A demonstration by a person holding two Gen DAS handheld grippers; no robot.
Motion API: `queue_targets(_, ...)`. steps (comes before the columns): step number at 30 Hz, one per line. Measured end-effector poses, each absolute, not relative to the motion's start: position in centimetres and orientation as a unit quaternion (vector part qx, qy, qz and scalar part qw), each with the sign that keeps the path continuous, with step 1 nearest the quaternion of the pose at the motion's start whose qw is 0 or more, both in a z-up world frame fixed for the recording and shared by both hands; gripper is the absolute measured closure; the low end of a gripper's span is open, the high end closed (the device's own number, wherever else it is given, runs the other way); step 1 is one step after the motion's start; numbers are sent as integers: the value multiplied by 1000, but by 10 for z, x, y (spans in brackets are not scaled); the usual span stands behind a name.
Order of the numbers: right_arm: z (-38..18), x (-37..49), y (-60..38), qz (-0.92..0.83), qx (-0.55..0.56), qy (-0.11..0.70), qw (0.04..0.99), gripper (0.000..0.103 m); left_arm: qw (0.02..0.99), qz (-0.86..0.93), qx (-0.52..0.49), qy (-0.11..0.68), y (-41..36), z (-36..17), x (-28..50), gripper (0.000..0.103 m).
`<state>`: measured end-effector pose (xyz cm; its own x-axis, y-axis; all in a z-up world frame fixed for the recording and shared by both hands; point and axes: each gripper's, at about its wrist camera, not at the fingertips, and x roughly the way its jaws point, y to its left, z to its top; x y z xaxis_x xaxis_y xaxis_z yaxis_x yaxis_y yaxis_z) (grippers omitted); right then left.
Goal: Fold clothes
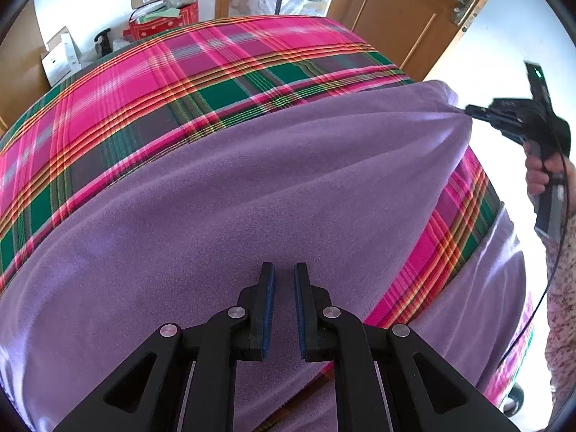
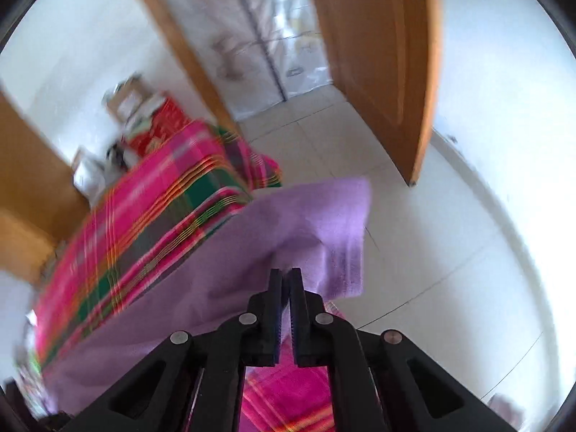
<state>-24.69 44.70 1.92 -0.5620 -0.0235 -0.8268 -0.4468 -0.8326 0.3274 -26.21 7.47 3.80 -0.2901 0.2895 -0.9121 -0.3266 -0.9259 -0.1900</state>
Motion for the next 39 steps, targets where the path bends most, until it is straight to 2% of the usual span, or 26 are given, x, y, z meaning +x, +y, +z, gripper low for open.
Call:
queue_targets(3, 17, -220, 460, 840, -435, 281, 160, 103, 191, 803, -564, 14, 74, 37, -262, 92)
queue_targets(7, 3, -195, 473, 830, -429, 319, 160, 103, 189, 805, -563, 15, 75, 38, -262, 92)
queue_targets(13, -29, -191, 486, 790, -436, 421, 89, 100, 183, 806, -562, 15, 79, 37, -261, 92)
queue_targets(15, -38, -194, 486, 776, -438, 446, 80, 93, 183, 807, -561, 16, 79, 37, -260, 91)
queue_targets(16, -43, -194, 487, 771, -441, 455, 74, 86, 183, 807, -561, 16, 79, 37, -260, 91)
queue_targets(17, -47, -195, 488, 765, -440, 466, 64, 84, 183, 807, -561, 16, 80, 36, -260, 91)
queue_targets(24, -66, -201, 493, 736, -427, 524, 44, 84, 183, 807, -561, 16, 81, 35, -259, 91)
queue_targets(28, -73, -200, 499, 706, -385, 594, -3, 84, 182, 809, -559, 17, 81, 34, -258, 91)
queue_targets(39, -79, -203, 493, 686, -383, 619, 10, 77, 181, 811, -556, 19, 81, 34, -258, 91)
